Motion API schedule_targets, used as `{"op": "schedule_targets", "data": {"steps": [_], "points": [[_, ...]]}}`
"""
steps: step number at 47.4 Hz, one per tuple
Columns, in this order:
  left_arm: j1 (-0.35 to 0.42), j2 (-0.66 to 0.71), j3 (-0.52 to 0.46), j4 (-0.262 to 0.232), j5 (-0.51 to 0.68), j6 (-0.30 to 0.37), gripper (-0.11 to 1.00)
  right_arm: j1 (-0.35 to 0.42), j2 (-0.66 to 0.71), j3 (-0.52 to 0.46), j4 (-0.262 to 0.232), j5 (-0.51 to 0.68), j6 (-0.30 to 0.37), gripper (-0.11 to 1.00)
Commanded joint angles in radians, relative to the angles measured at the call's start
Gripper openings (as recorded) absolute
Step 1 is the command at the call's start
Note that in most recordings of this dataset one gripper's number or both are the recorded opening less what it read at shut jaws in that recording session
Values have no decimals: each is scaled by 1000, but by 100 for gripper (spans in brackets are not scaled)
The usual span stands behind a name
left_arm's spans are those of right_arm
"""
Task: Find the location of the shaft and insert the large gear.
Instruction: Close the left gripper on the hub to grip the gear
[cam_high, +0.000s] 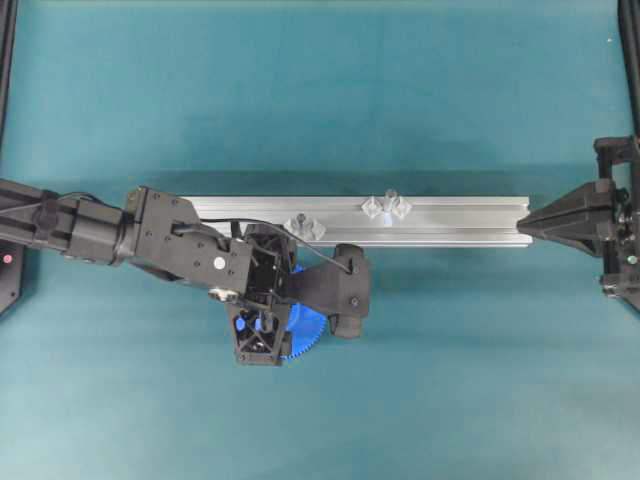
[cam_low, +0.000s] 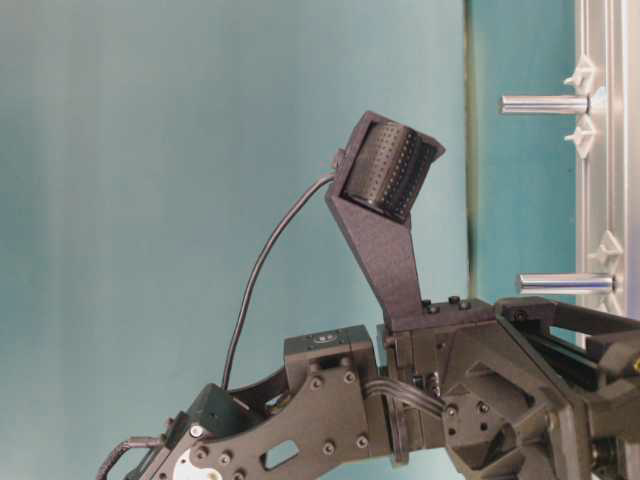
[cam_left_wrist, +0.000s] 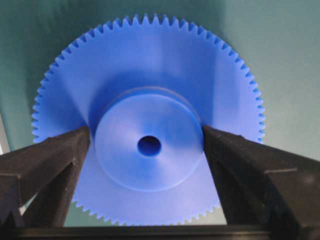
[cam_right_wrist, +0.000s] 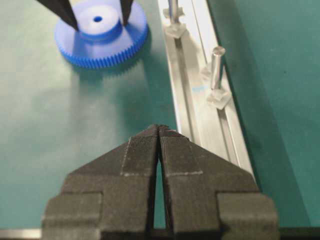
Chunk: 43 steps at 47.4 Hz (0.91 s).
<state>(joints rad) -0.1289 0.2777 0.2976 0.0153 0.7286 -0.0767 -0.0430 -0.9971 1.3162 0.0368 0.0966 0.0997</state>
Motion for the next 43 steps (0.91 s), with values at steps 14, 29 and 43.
{"op": "schedule_targets", "data": {"steps": [14,29,43], "points": [[2,-6,-5,2,-12,-2,94,-2,5,-6,3,-3,11,2],[2,-5,-3,3,-11,-2,94,-2,5,-5,2,-3,11,2],[2,-3,-2,3,-12,-2,94,-2,5,-5,3,-3,11,2]]}}
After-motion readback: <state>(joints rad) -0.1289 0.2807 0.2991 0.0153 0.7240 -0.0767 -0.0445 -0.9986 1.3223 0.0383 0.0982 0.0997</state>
